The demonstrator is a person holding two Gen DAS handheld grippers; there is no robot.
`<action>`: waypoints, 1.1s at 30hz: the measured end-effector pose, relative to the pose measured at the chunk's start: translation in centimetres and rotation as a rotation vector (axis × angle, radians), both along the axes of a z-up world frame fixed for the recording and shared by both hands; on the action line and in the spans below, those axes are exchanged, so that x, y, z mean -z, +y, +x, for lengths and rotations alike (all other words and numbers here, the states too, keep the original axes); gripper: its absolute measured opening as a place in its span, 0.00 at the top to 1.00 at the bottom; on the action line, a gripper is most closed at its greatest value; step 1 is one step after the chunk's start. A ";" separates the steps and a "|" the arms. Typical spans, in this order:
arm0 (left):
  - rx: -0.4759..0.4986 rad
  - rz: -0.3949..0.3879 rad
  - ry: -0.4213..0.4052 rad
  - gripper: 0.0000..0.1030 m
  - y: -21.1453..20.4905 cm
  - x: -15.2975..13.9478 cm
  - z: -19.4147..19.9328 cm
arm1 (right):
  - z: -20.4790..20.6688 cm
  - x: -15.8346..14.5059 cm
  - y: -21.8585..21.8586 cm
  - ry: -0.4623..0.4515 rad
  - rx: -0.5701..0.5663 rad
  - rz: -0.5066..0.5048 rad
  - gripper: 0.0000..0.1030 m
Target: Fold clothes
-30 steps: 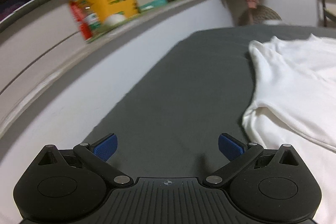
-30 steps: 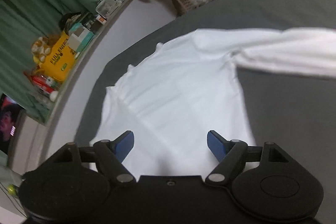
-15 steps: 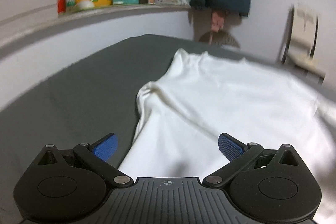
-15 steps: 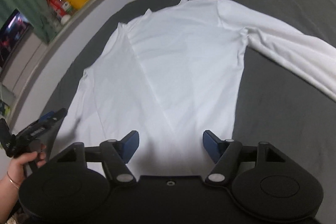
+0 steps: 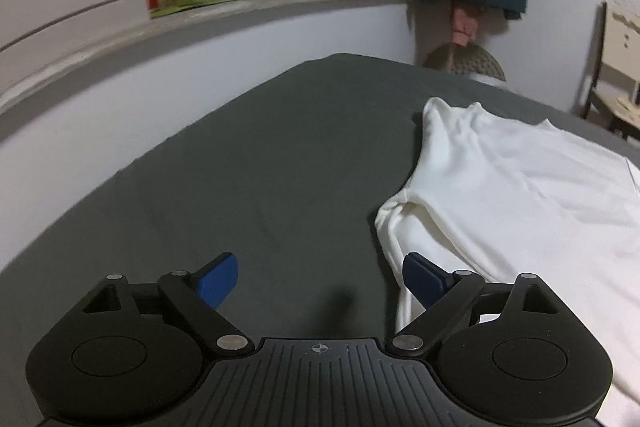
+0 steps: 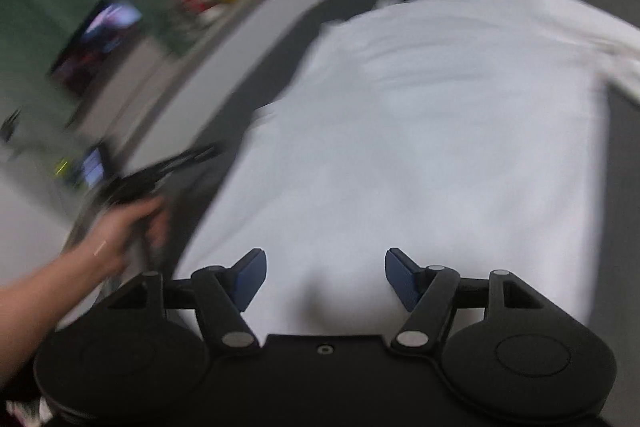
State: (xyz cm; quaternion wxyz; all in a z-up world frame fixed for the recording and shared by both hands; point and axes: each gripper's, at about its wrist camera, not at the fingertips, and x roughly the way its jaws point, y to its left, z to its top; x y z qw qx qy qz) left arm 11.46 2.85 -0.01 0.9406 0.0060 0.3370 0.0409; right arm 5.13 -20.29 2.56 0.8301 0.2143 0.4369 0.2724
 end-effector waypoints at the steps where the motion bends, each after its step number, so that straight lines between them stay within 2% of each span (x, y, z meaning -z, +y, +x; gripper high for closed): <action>1: 0.008 0.003 0.007 0.21 -0.1 0.1 0.4 | -0.2 -0.1 1.8 -0.017 -0.052 0.003 0.38; 3: 0.029 0.012 0.035 0.39 -0.4 0.6 1.4 | -0.9 -0.2 5.3 -0.027 -0.145 -0.004 0.38; 7: 0.083 0.040 0.064 0.40 -1.6 1.1 2.6 | -2.5 0.1 9.7 -0.026 -0.279 -0.006 0.38; 9: 0.101 0.041 0.067 0.42 -1.9 1.4 2.8 | -3.0 0.3 10.5 -0.022 -0.305 -0.011 0.38; 10: 0.107 0.041 0.071 0.55 -2.1 1.5 3.0 | -3.0 0.4 10.8 -0.018 -0.310 -0.012 0.38; 12: 0.107 0.048 0.087 0.69 -2.1 2.0 3.3 | -2.7 0.6 10.7 -0.002 -0.304 -0.002 0.38; 14: 0.105 0.034 0.092 0.78 -1.9 2.4 3.4 | -2.5 0.8 10.5 0.013 -0.290 0.008 0.38; 16: 0.112 0.017 0.092 0.93 -1.5 2.6 3.3 | -2.5 1.2 10.4 0.018 -0.278 0.018 0.38; 17: 0.119 0.025 0.095 0.98 -1.4 2.6 3.4 | -2.6 1.3 10.7 0.007 -0.275 0.019 0.38; 18: 0.127 0.034 0.097 0.99 -1.2 2.6 3.5 | -2.9 1.4 11.2 -0.025 -0.274 0.006 0.38; 24: 0.173 0.063 0.119 1.00 0.1 2.4 4.4 | -5.3 0.2 16.6 -0.367 -0.317 -0.214 0.38; 26: 0.192 -0.010 0.108 0.99 1.2 1.8 4.5 | -5.9 0.0 19.6 -0.456 -0.363 -0.329 0.38; 28: 0.209 -0.130 0.072 0.98 2.4 1.2 4.5 | -6.6 0.0 22.0 -0.534 -0.398 -0.440 0.38; 29: 0.207 -0.186 0.062 0.93 2.9 1.1 4.6 | -6.9 0.2 22.9 -0.558 -0.399 -0.478 0.38; 30: 0.202 -0.226 0.061 0.78 3.2 1.2 4.7 | -7.1 0.4 23.5 -0.568 -0.403 -0.502 0.38; 31: 0.197 -0.253 0.064 0.58 3.3 1.3 4.9 | -7.2 0.6 24.0 -0.570 -0.407 -0.516 0.38; 33: 0.188 -0.272 0.066 0.39 3.4 1.6 5.1 | -7.5 1.2 25.0 -0.572 -0.402 -0.535 0.38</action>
